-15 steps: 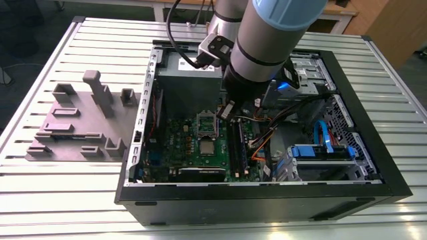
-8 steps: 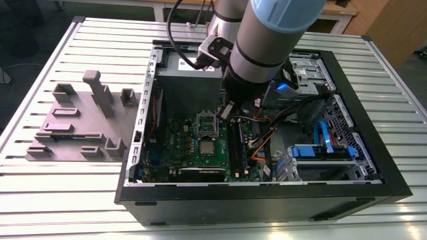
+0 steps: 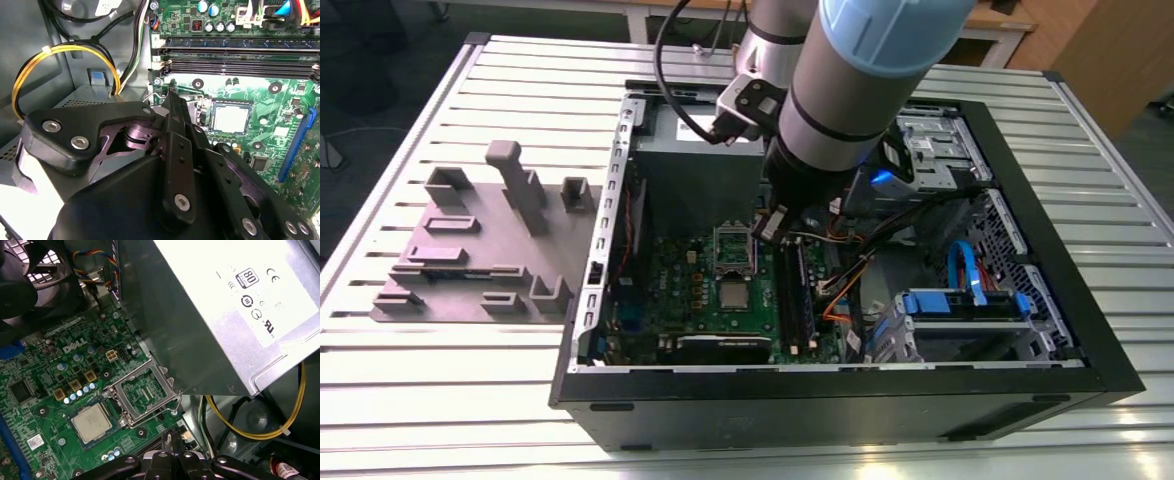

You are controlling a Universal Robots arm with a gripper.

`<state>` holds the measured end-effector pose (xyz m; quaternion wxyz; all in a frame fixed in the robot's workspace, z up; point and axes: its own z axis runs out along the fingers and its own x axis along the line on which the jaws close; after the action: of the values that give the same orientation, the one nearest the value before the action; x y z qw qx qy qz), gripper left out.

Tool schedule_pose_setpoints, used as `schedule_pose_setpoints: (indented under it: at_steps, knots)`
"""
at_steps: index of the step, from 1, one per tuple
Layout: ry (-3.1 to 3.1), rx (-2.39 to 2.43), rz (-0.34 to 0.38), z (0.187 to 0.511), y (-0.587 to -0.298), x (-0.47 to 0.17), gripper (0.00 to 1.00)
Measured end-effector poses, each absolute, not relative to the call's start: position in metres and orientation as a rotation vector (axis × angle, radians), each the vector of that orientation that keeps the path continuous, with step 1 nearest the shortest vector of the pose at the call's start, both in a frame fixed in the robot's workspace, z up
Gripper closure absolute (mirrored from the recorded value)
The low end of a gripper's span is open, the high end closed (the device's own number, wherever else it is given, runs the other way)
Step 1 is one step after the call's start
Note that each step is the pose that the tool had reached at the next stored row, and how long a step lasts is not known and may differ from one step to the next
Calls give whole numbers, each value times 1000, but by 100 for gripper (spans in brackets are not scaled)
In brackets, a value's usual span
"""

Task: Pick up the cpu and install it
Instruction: 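Close the cpu cover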

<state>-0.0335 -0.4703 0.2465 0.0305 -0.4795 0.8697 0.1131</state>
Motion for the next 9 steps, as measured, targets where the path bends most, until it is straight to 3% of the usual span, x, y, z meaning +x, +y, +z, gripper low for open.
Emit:
schedule_pose_setpoints:
  at_steps: [9]
  knots:
    - [2680, -1478, 349, 246, -470, -33, 90]
